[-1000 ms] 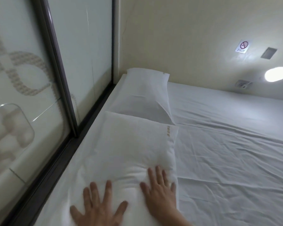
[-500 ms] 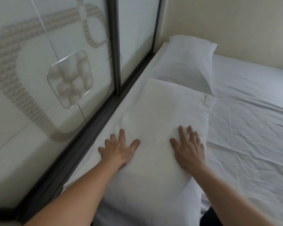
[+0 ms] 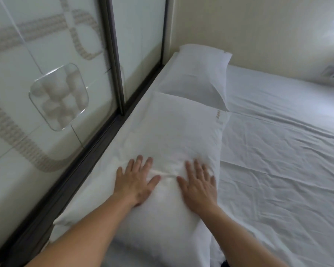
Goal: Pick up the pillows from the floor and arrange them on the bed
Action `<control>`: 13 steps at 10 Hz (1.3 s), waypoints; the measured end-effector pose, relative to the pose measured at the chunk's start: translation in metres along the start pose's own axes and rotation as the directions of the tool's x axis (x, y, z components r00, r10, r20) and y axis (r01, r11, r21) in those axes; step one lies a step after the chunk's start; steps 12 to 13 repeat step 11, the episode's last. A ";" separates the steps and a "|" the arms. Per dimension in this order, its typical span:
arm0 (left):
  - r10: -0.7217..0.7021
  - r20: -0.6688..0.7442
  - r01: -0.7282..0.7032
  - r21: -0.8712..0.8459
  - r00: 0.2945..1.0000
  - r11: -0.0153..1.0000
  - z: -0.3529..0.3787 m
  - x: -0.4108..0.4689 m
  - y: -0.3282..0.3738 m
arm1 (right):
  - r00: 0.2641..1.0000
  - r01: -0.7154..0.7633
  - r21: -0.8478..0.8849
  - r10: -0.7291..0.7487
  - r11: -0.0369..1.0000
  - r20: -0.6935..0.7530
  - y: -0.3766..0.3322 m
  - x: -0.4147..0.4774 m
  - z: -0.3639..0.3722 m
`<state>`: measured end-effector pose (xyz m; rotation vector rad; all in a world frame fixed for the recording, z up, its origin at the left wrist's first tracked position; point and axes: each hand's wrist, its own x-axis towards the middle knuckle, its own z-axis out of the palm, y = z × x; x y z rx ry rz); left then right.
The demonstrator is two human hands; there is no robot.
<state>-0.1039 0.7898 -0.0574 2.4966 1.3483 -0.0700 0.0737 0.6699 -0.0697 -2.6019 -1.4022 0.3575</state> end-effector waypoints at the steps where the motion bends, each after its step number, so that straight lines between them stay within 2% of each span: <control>1: -0.038 -0.093 0.038 -0.007 0.995 0.999 -0.010 0.010 0.000 | 0.993 -0.066 0.017 0.067 0.998 -0.100 0.004 0.015 -0.018; 2: -0.038 -0.018 0.038 -0.027 0.999 0.999 0.002 0.007 0.011 | 1.000 0.021 0.092 -0.022 0.995 0.008 -0.005 0.006 -0.010; 3: -0.057 -0.013 0.057 -0.004 0.998 0.998 0.017 -0.003 0.018 | 0.997 -0.030 0.090 0.023 0.995 0.068 -0.002 -0.001 0.009; 4: -0.074 -0.077 0.071 -0.032 0.994 0.997 0.004 -0.004 0.024 | 0.998 -0.056 0.050 0.055 0.997 0.030 -0.007 0.011 0.008; 5: -0.052 -0.134 0.054 0.010 0.990 0.999 0.001 -0.003 0.028 | 0.997 -0.072 0.027 0.071 0.997 0.030 -0.013 0.017 0.003; 7: -0.090 -0.005 0.090 -0.018 0.996 0.996 -0.008 -0.001 0.024 | 0.998 -0.052 0.034 0.053 0.998 -0.028 -0.016 0.014 -0.001; 8: -0.060 0.002 0.060 -0.069 0.998 0.996 -0.010 0.009 0.022 | 0.999 -0.006 0.039 0.008 0.999 -0.053 -0.014 0.013 -0.009; 9: -0.006 -0.146 -0.007 -0.084 0.989 0.996 -0.024 0.004 0.026 | 0.977 0.058 0.013 -0.054 0.998 -0.208 -0.016 0.013 -0.027; 10: 0.094 -0.417 -0.162 -0.131 0.904 0.978 -0.043 -0.004 0.032 | 0.928 0.125 -0.003 -0.118 0.992 -0.355 -0.022 0.006 -0.046; 11: 0.069 -0.435 -0.196 -0.254 0.898 0.947 -0.066 -0.023 0.039 | 0.913 0.167 0.002 -0.154 0.986 -0.378 -0.037 -0.003 -0.066; 13: 0.069 -0.435 -0.196 -0.254 0.898 0.947 -0.066 -0.023 0.039 | 0.913 0.167 0.002 -0.154 0.986 -0.378 -0.037 -0.003 -0.066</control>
